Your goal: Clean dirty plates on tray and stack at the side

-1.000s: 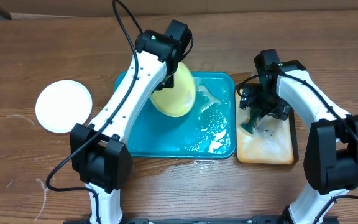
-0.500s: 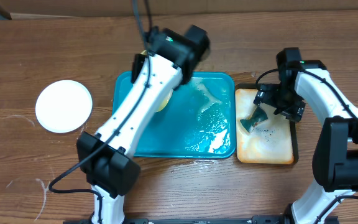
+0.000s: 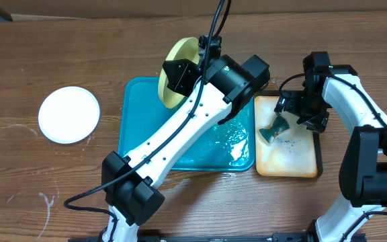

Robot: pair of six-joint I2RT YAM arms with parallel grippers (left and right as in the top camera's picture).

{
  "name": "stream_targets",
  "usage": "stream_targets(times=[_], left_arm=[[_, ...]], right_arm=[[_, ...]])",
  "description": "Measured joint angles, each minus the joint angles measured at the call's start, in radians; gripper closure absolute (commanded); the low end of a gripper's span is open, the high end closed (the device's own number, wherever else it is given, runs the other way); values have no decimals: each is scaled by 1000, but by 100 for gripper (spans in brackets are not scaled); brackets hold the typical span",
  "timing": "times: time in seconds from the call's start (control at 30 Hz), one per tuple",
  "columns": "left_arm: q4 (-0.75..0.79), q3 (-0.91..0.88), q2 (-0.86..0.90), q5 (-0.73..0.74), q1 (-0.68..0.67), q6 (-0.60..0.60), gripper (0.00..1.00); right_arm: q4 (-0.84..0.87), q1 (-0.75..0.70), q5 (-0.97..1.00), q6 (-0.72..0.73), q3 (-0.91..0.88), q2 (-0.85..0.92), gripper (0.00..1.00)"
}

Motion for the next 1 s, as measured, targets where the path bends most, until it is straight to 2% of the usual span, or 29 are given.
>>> stream_targets(times=[0.6,1.0], left_arm=[[0,0,0,-55,0,4,96],[0,0,0,-55,1,3,96]], right_arm=[[-35,0,-7,-26,23,-8,0],[-68,0,50,-30,161,-192,0]])
